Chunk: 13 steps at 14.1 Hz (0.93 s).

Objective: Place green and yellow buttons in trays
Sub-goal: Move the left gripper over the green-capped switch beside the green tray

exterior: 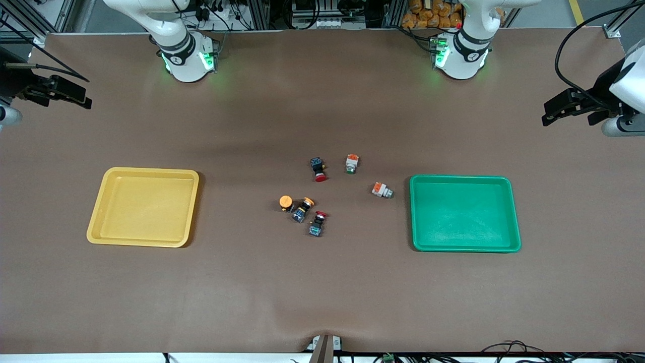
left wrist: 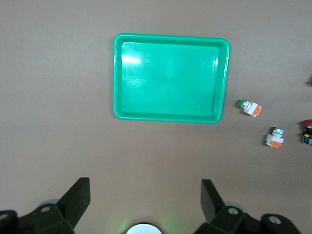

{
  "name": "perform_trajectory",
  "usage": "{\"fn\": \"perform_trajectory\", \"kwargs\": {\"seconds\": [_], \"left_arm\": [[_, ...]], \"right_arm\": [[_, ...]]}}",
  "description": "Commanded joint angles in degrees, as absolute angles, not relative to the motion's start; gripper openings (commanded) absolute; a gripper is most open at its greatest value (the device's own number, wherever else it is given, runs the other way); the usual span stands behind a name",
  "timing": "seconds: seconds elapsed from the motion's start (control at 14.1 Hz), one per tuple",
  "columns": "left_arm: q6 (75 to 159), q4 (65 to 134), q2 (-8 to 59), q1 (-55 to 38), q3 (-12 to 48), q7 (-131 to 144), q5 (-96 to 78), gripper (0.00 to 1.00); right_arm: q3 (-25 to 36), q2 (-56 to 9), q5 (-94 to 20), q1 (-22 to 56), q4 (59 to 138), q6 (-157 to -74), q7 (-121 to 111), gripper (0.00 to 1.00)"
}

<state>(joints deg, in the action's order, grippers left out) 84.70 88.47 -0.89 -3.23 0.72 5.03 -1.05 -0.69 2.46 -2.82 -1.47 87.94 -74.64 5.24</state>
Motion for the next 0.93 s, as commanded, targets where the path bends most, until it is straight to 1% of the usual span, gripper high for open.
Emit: {"fn": "perform_trajectory", "kwargs": {"seconds": [0.0, 0.5, 0.85], "left_arm": [[83.1, 87.5, -1.1, -3.1, 0.8, 5.6, -0.2, 1.0], [81.2, 88.2, -0.8, -3.2, 0.9, 6.4, -0.2, 1.0], [81.9, 87.6, 2.2, -3.5, 1.0, 6.6, -0.6, 1.0]], "right_arm": [[-1.1, 3.3, -1.8, -1.4, 88.1, -74.1, 6.0, 1.0], [-1.1, 3.3, -1.8, -1.4, 88.0, -73.9, 6.0, 1.0], [-1.1, 3.3, -1.8, -1.4, 88.1, -73.6, 6.0, 1.0]]}}
